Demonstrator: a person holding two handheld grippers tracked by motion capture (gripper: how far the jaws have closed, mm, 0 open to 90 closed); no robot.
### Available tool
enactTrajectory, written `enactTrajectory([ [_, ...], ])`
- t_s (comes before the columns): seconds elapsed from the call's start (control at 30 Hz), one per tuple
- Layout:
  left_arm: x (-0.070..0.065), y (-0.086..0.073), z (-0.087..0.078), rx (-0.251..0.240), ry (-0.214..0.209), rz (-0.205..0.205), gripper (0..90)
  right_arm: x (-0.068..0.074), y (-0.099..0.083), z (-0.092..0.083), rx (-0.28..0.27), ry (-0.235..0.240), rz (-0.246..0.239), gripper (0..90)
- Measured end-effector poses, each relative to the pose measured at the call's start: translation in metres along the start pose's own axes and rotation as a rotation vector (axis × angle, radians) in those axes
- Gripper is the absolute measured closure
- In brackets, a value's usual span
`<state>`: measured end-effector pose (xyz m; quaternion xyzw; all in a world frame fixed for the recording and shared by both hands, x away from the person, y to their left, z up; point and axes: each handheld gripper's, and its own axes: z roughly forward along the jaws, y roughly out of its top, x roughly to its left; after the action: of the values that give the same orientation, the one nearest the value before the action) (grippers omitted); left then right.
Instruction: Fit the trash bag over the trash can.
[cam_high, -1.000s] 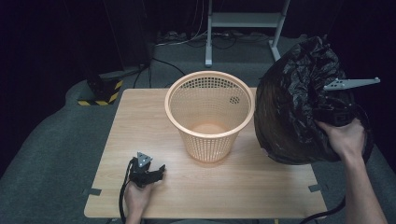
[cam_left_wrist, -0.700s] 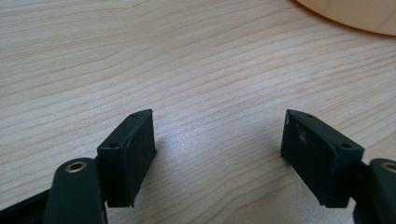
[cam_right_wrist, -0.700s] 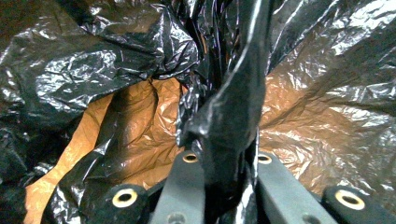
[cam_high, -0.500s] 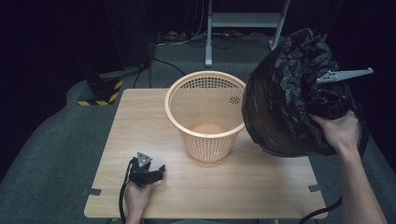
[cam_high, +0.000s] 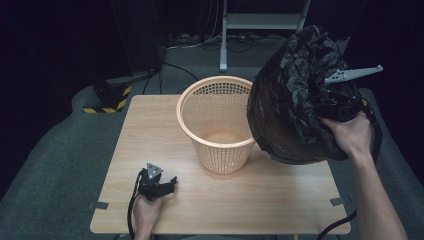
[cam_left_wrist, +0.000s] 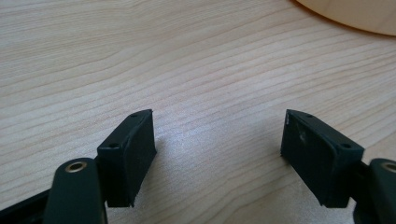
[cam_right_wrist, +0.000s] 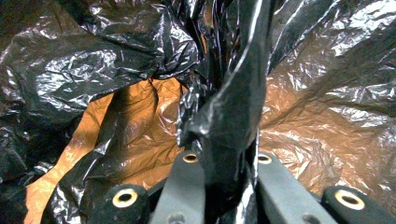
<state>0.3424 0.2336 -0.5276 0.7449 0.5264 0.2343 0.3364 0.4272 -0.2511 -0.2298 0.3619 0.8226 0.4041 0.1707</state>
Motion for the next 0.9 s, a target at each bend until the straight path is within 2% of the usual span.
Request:
enactTrajectory([
  [0.47, 0.0, 0.0, 0.0, 0.001, -0.001, 0.0, 26.1, 0.012, 0.018, 0.017, -0.012, 0.029, -0.029, 89.2],
  [0.9, 0.0, 0.0, 0.0, 0.0, 0.001, 0.003, 26.1, 0.025, 0.035, 0.026, -0.021, 0.062, -0.056, 89.2],
])
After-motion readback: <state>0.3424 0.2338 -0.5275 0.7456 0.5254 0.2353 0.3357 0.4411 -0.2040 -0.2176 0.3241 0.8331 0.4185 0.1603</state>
